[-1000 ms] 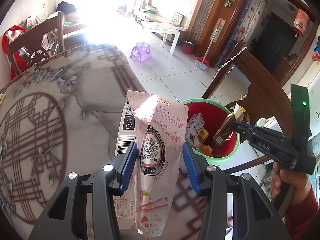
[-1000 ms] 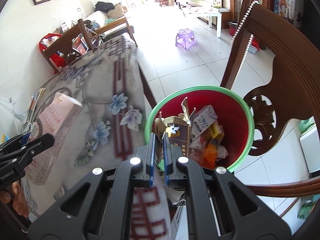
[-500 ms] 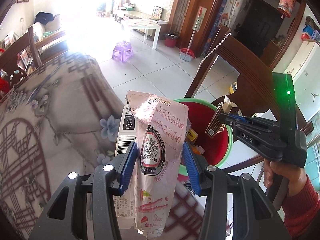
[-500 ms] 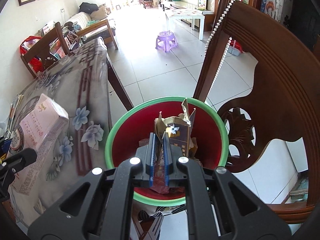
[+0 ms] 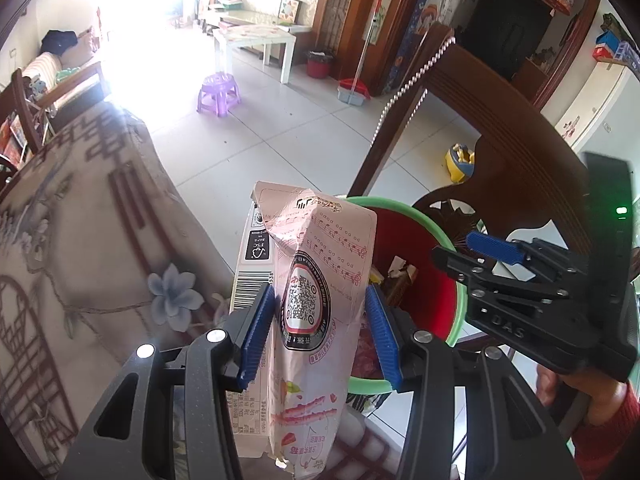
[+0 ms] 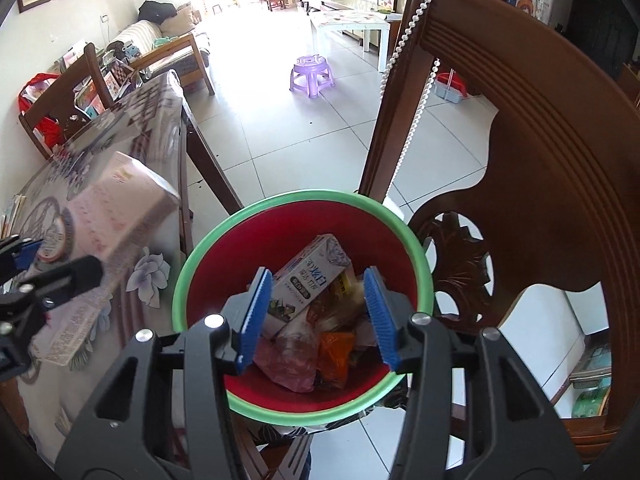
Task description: Collect trash
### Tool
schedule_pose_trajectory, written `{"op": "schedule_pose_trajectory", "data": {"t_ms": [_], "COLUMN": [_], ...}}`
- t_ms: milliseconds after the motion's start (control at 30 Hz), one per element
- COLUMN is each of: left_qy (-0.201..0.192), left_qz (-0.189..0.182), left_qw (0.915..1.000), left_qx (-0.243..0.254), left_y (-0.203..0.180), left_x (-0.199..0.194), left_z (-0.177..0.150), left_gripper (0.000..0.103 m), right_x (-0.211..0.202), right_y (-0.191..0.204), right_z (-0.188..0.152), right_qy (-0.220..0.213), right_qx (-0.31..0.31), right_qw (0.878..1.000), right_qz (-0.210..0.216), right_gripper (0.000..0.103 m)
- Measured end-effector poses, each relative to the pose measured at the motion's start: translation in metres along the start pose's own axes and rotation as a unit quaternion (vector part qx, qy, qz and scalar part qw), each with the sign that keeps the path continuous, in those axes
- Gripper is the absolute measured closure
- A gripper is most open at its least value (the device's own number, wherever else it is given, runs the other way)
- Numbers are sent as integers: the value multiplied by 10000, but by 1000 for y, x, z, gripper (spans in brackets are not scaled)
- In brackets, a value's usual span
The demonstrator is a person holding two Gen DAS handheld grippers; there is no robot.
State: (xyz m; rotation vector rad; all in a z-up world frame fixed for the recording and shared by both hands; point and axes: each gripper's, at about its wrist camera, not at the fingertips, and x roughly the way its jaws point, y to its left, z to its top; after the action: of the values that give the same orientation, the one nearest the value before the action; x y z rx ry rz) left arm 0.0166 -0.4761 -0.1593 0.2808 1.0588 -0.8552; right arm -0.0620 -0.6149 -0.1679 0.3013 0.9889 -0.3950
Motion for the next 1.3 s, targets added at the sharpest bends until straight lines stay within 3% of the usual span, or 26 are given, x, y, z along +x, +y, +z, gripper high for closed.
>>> {"op": "schedule_pose_trajectory", "data": {"t_ms": [200,267,367,667,833,900,967,1000,1100,1200,1267,1300], "left_qy": [80,17,-122,-657,-1145,-1440,-1830,-1995,-2738,-3451,-3628,-3648], "left_qz": [-163,-87,-177,170,606,746,889,970,1240,1514,1642,1603], "left_qw": [9996,9995,9995,9977,9912,9860,9779,9739,9529,9260,9172,9171], "left_qx": [219,299,241,-83,-281,-401,-477,-487,-416,-226,-115,-136], "left_y": [-22,-26,-25,15,49,62,76,80,90,97,97,99], "left_x": [24,25,15,-47,-100,-124,-155,-167,-214,-255,-270,-279], "left_z": [12,16,17,-15,-42,-50,-60,-64,-81,-101,-106,-109], "left_gripper": [54,36,34,23,23,22,9,7,8,8,8,8], "right_x": [-18,-26,-36,-80,-108,-121,-136,-142,-164,-186,-199,-208], "right_y": [-7,-10,-15,-3,26,43,61,70,100,130,150,161], "right_z": [-1,-2,-5,-23,-35,-40,-44,-46,-50,-55,-59,-62], "right_qy": [-192,-261,-299,-592,-798,-929,-1097,-1176,-1481,-1904,-2196,-2354], "right_qx": [159,210,305,426,450,447,441,449,432,320,250,246], "right_qw": [9995,9990,9979,9951,9934,9923,9907,9896,9851,9766,9693,9644], "right_qz": [-191,-295,-481,-662,-689,-680,-673,-691,-763,-944,-1079,-1181], "right_gripper": [51,49,45,40,27,15,9,5,5,5,5,5]}}
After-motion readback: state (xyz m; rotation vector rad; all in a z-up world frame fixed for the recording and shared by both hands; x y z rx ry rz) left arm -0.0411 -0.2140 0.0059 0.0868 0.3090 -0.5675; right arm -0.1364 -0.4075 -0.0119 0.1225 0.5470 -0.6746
